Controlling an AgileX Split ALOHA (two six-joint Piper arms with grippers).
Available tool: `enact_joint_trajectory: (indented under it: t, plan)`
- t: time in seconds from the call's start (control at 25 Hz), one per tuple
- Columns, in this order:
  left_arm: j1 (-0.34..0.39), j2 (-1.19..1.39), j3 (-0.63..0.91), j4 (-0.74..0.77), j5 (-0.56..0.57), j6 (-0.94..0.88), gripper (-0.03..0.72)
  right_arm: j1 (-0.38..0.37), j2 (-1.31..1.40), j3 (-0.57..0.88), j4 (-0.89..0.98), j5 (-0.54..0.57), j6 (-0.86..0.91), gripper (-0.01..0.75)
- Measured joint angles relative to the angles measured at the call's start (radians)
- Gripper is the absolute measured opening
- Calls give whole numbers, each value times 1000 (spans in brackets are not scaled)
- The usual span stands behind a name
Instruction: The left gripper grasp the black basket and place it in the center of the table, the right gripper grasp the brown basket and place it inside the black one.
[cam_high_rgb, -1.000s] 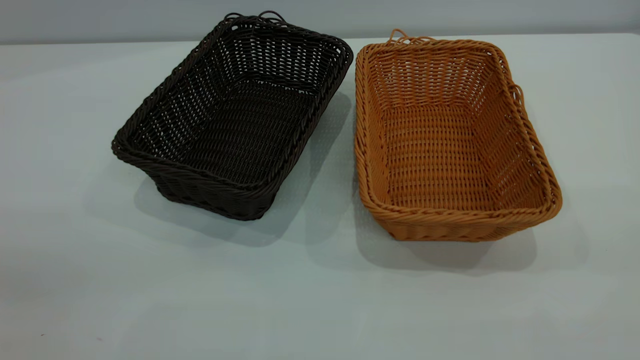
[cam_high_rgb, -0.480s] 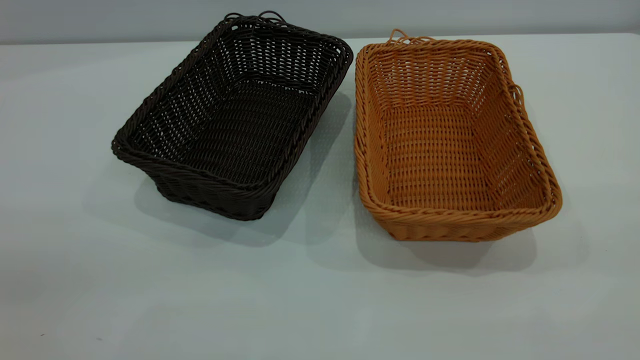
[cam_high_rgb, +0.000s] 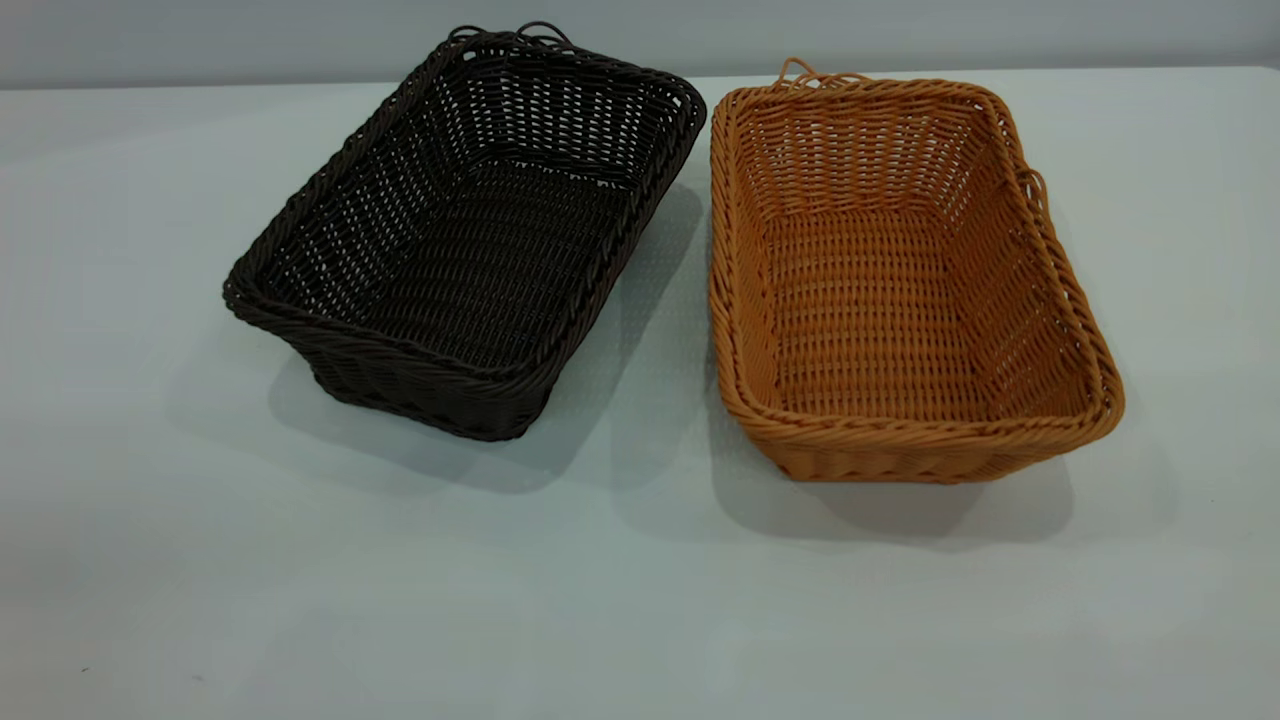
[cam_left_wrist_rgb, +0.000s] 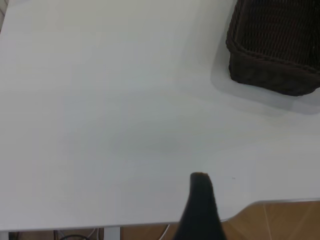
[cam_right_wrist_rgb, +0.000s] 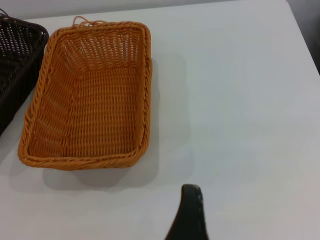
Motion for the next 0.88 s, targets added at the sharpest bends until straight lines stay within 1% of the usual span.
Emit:
enact_joint_trajectory:
  t: [0.24,0.4,0.48,0.68,0.88]
  plan:
    - [0,17,-14,1,-18,-4,527,0,0,-1,3,-5,0,565]
    - [0,191,-96,1,-114,-18,527,0,3,-54,4,-16,11,565]
    - [0,328,-125,1,-193,-20,527,0,35,-87,5,-20,35,565]
    - [0,669,-157,-7,-466,25,527,0,152,-104,16,-53,53,565]
    - [0,976,-252,-15,-659,47,527,0,247,-104,20,-101,54,565]
